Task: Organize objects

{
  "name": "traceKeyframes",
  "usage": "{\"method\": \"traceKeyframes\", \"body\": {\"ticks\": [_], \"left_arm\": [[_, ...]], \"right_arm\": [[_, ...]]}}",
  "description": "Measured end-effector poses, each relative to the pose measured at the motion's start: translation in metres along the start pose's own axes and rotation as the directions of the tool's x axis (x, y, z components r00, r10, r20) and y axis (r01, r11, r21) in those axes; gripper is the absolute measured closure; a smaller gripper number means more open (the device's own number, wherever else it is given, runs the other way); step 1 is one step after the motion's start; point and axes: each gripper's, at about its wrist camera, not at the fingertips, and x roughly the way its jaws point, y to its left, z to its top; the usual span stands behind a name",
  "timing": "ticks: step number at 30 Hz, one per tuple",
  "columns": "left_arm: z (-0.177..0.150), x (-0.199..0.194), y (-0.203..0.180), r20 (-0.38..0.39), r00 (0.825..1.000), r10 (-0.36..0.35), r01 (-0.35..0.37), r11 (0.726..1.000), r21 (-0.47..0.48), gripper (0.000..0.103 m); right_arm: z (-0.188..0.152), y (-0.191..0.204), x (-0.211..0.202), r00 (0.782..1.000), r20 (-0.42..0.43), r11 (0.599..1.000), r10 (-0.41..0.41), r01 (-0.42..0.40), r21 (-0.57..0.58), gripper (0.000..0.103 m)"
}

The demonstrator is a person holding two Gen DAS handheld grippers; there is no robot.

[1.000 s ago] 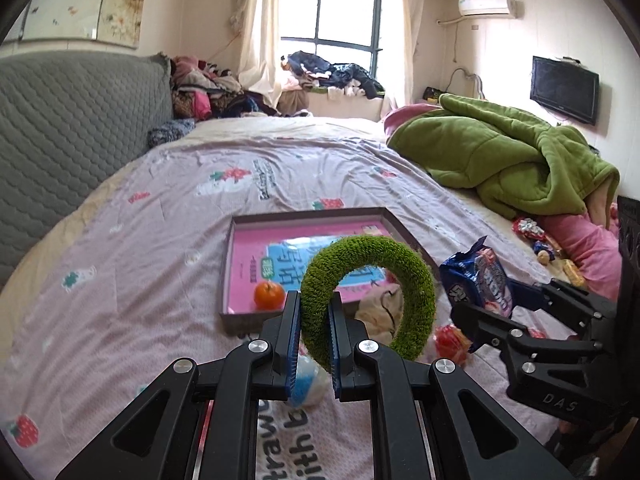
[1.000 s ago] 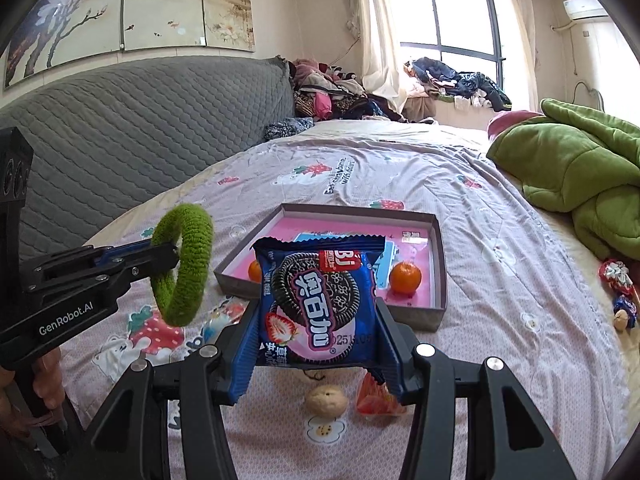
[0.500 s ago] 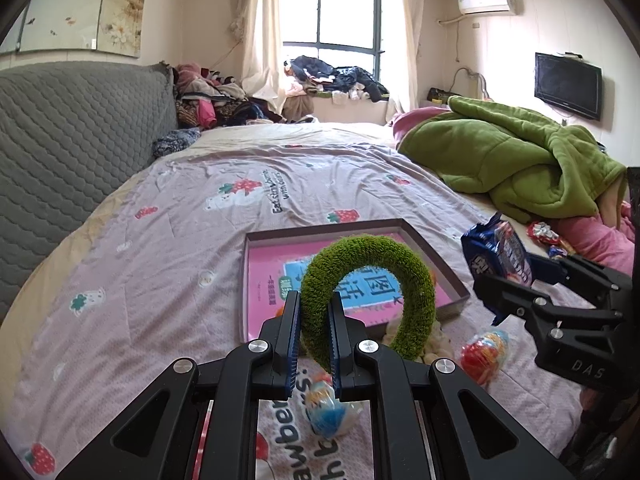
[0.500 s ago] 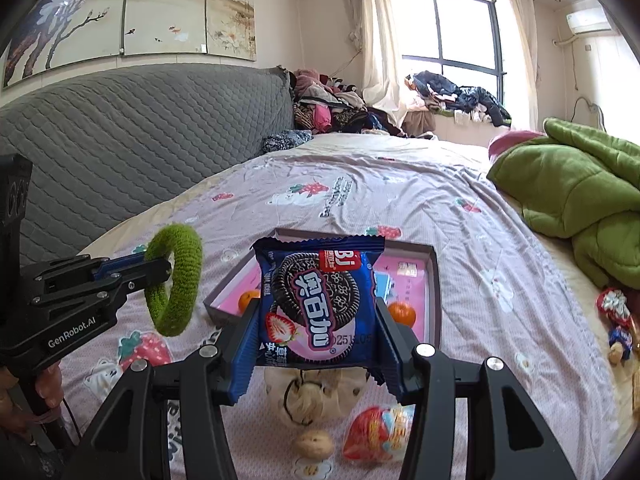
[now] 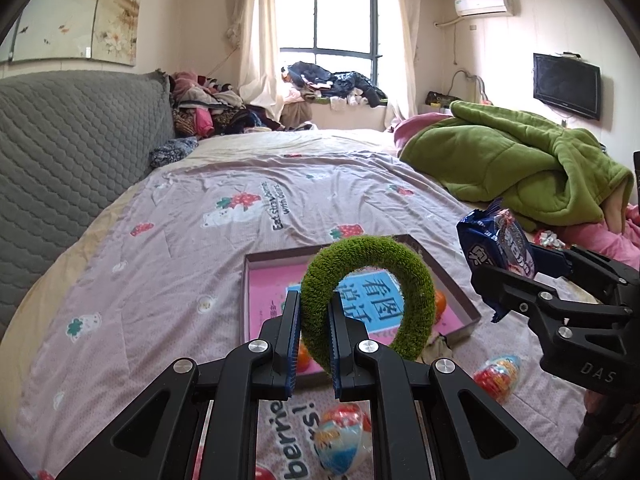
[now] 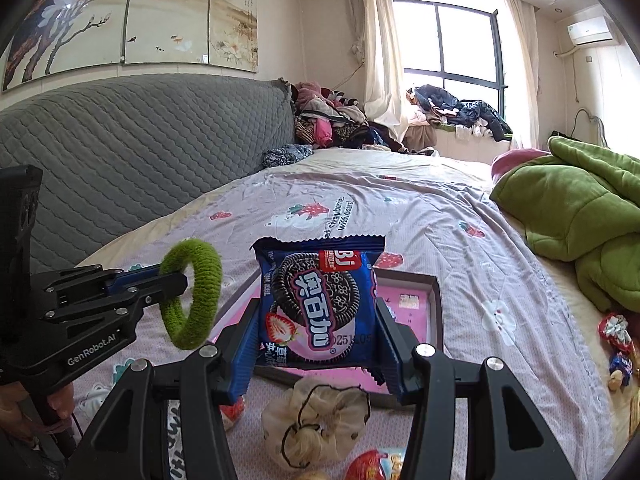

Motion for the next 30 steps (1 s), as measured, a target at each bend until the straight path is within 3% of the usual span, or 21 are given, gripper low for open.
{"method": "traceKeyframes", "body": {"ticks": [13, 30], "left_arm": [[0.016, 0.031, 0.018, 0.008, 1.000, 0.024, -0.024, 0.999, -0.021, 0.090], [0.021, 0.088, 0.034, -0.022, 0.999, 0.030, -0.031, 0.999, -0.037, 0.090]], "right_arm": [[0.019, -0.011, 0.014, 0.999, 0.050, 0.999, -0.019, 0.020, -0.027, 0.051], [0.019, -0.023, 0.061, 0.998, -0.015, 0.997, -0.061, 0.061, -0.045, 0.051]]}}
